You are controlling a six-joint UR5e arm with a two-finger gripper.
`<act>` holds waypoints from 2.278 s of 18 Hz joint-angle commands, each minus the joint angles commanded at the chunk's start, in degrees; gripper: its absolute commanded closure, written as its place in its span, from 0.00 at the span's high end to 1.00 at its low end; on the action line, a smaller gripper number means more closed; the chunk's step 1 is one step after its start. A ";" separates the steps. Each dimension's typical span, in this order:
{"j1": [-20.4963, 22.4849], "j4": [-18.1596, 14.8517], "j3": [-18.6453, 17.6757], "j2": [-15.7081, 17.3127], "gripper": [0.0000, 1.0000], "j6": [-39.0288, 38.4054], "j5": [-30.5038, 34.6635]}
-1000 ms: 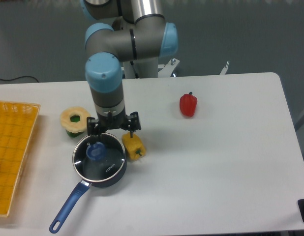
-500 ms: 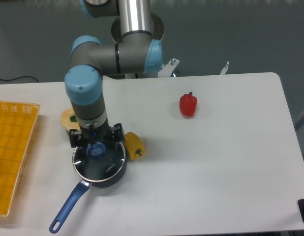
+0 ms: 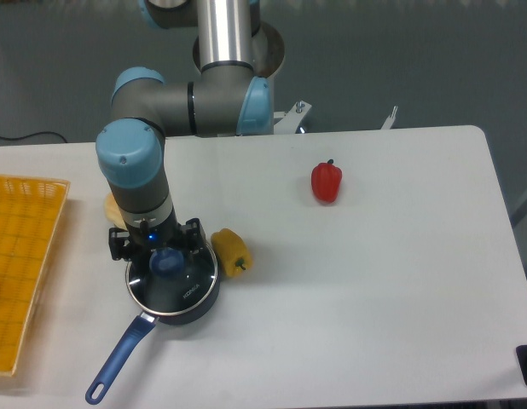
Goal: Open the lid
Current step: 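Close the gripper on the blue knob of the glass lid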
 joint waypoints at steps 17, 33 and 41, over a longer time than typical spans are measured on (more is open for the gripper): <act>-0.17 0.62 -0.62 -1.23 1.00 -7.12 3.08; -2.02 0.53 -0.44 -1.14 1.00 -7.03 3.08; -2.02 0.53 -0.62 -1.76 1.00 -6.86 2.99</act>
